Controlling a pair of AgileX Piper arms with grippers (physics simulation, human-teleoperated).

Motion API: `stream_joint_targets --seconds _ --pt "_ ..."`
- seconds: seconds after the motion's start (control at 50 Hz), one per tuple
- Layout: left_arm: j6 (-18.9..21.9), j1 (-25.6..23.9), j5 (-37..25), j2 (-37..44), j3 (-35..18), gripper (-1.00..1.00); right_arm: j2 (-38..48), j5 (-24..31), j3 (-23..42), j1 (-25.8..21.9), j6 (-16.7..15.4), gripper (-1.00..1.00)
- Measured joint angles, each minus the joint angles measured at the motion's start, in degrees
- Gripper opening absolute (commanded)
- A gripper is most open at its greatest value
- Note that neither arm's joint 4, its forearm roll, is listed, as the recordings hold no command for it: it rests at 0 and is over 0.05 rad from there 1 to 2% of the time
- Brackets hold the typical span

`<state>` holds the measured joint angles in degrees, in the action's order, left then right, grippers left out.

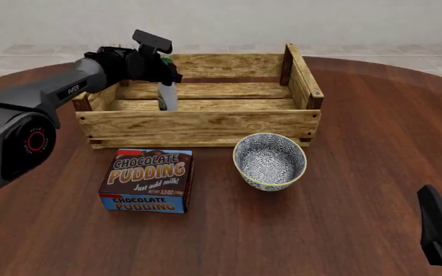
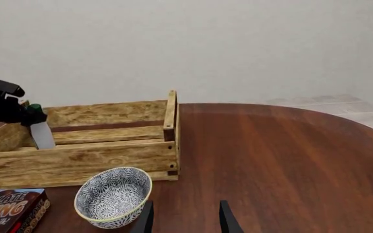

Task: Pick up the salad dressing and put it in the tray.

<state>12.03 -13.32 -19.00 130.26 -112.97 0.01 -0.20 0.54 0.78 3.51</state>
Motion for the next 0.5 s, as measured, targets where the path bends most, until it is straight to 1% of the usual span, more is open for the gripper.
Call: stream_joint_targets --seconds 0.22,0.5 --pt "-1.8 0.6 0.5 1.3 -0.3 -1.00 0.0 0.0 -0.1 0.1 0.1 1.00" --pt "-2.9 1.2 1.3 2.9 -0.2 -1.00 0.0 0.0 -0.1 0.1 0.2 1.00"
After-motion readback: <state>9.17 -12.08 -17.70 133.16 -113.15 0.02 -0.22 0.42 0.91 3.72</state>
